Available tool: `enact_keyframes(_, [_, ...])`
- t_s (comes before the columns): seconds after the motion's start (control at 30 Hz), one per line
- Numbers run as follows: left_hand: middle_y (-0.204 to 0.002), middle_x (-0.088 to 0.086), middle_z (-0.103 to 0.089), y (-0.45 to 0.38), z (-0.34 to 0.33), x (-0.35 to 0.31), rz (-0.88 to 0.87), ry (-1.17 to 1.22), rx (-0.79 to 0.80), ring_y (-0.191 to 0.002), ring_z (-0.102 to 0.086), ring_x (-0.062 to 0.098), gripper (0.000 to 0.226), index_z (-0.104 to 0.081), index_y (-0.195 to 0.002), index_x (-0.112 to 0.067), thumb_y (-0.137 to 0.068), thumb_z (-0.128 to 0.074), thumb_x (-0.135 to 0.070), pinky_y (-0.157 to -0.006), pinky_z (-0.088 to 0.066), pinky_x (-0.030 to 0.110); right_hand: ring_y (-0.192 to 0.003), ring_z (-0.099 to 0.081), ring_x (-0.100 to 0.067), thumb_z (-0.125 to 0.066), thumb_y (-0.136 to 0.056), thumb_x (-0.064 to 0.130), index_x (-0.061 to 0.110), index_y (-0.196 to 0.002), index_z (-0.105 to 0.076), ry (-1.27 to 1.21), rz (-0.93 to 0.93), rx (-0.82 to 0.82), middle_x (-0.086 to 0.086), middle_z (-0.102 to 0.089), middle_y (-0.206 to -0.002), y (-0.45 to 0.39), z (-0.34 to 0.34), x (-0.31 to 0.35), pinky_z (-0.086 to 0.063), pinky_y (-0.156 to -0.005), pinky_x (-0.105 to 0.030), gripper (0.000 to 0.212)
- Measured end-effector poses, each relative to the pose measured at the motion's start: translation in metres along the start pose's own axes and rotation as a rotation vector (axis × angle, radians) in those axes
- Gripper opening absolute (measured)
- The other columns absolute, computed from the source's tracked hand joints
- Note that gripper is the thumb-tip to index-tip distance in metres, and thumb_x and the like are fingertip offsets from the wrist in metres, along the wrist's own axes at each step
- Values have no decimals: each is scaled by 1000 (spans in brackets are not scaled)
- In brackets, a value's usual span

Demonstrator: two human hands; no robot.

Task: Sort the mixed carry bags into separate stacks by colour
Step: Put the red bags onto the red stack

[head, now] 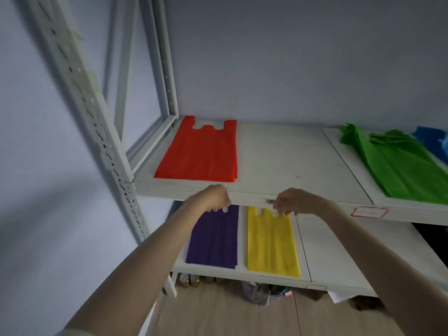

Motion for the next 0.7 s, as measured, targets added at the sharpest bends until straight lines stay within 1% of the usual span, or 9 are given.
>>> enact_keyframes(0.07, [-93,16,-59,9,34,2,-16,22,-79,-81,-50,22,31,-62,-111,2,-97,-42,-17,-60,-38,27,-65,-51,-10,-46,-94,11,-1,-106,-62,-31,-1,-2,-3,-58,-78,-1,20,22,-39,-57,-18,23])
enact_keyframes(0.17, [-69,7,-48,0,72,27,11,26,-155,-62,-47,18,31,-53,-66,-9,-94,-41,-14,-56,-38,25,-80,-56,-18,-46,-94,12,-2,-106,-63,-77,36,-50,-9,-61,-95,-20,47,59,-42,-61,-20,25])
enact_keyframes(0.23, [-65,10,-49,-17,98,54,72,39,-210,-55,-47,17,35,-46,-59,-11,-94,-41,-14,-53,-36,25,-87,-56,-20,-47,-93,12,-4,-109,-62,-104,51,-128,-9,-61,-97,-48,68,78,-42,-61,-21,27])
enact_keyframes(0.3, [-85,20,-62,-37,120,79,121,47,-244,-73,-61,26,30,-62,-96,5,-96,-40,-15,-56,-41,28,-86,-54,-21,-46,-92,9,-5,-109,-62,-146,45,-215,-11,-60,-95,-85,85,91,-40,-58,-22,27])
enact_keyframes(0.4, [-133,22,-51,-76,145,118,207,48,-295,-120,-53,33,48,-38,-138,6,-98,-39,-21,-95,-45,37,-82,-52,-24,-44,-89,4,-5,-100,-64,-227,7,-308,-15,-58,-91,-148,101,100,-37,-54,-23,25])
enact_keyframes(0.47, [-147,20,-36,-105,159,137,241,18,-306,-135,-38,33,53,-27,-144,3,-99,-37,-24,-110,-33,35,-78,-51,-23,-46,-90,6,10,-74,-59,-256,-49,-337,-11,-56,-85,-190,108,99,-35,-54,-21,21])
enact_keyframes(0.53, [-146,21,-34,-132,169,152,268,-5,-308,-136,-35,33,52,-25,-142,3,-99,-37,-24,-110,-30,32,-64,-48,-18,-48,-91,9,19,-62,-44,-291,-113,-329,-4,-50,-71,-229,110,95,-36,-53,-21,31])
enact_keyframes(0.6, [-144,21,-35,-158,176,164,284,2,-297,-134,-36,34,51,-27,-141,3,-98,-38,-24,-109,-31,32,-56,-42,-13,-48,-91,10,17,-63,-44,-314,-180,-315,-1,-45,-65,-263,110,88,-36,-52,-21,29])
enact_keyframes(0.7, [-143,21,-34,-189,181,177,315,47,-264,-134,-35,35,52,-28,-140,1,-97,-40,-27,-109,-31,34,-65,-53,-27,-49,-91,13,5,-72,-47,-281,-253,-329,-8,-45,-61,-305,107,80,-35,-45,-20,21])
Point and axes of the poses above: each hand's wrist, its own y-axis away from the middle knuckle, its own z-axis out of the back of the hand, x = y × z, the point moved 10 cm from there along -y, towards the middle knuckle
